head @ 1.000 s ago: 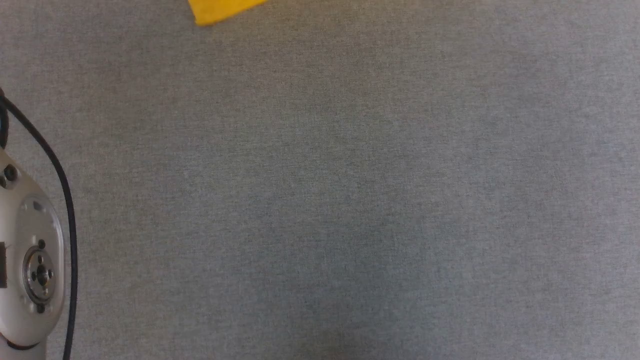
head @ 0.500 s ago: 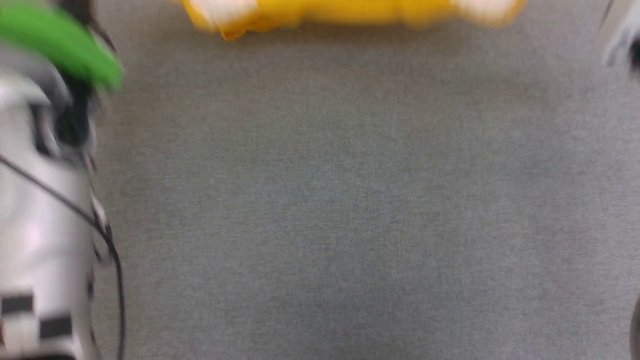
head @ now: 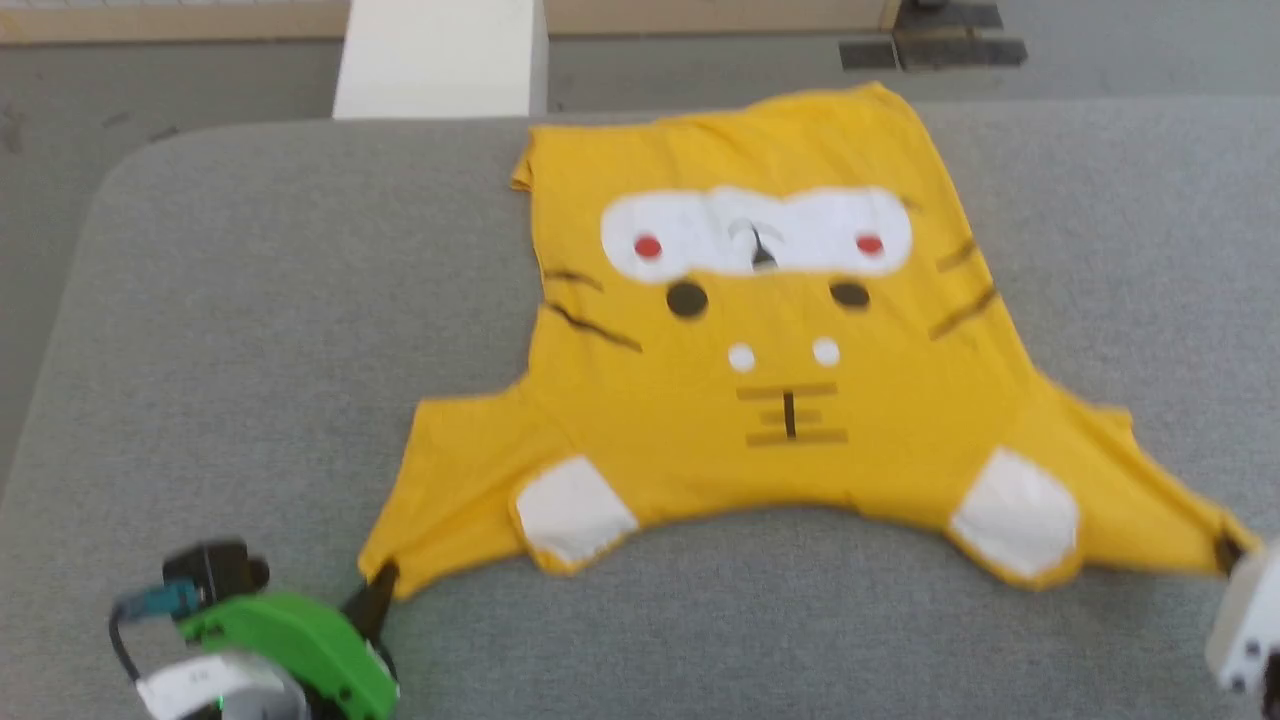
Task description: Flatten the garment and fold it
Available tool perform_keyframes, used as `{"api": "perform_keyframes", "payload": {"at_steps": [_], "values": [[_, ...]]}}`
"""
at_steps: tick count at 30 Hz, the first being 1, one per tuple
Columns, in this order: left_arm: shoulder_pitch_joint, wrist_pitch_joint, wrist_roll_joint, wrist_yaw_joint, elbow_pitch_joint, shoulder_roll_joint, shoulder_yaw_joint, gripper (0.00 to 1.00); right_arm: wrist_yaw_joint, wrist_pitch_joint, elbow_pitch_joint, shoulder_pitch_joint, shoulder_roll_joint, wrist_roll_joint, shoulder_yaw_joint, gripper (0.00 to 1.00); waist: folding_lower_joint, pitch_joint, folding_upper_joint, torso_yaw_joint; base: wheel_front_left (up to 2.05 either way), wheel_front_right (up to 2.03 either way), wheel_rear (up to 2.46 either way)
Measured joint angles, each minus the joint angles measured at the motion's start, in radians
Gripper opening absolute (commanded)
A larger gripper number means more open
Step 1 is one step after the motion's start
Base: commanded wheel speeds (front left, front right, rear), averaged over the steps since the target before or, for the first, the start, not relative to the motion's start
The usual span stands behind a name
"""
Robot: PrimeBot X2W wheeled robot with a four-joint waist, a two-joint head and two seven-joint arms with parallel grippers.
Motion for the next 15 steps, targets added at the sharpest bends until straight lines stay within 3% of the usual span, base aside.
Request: {"api": "perform_keyframes", "payload": {"at_steps": [4, 8, 15], "values": [[0.085, -0.001, -0.004, 0.023, -0.015, -0.01, 0.005, 0.0, 0.0, 0.033, -0.024, 0.108, 0.053, -0.016, -0.063, 0.0, 0.0, -0.039, 0.0, 0.014, 0.0, 0.0, 0.0], [0.136, -0.003, 0.012, 0.049, -0.013, -0.003, 0.007, 0.0, 0.0, 0.037, 0.003, 0.162, 0.067, -0.054, -0.123, 0.0, 0.0, -0.062, 0.0, 0.029, 0.0, 0.0, 0.0], [0.165, 0.0, 0.016, 0.063, -0.013, -0.011, -0.006, 0.0, 0.0, -0.048, 0.188, 0.164, 0.067, 0.0, -0.103, 0.0, 0.0, -0.061, 0.0, 0.046, 0.0, 0.0, 0.0]]}}
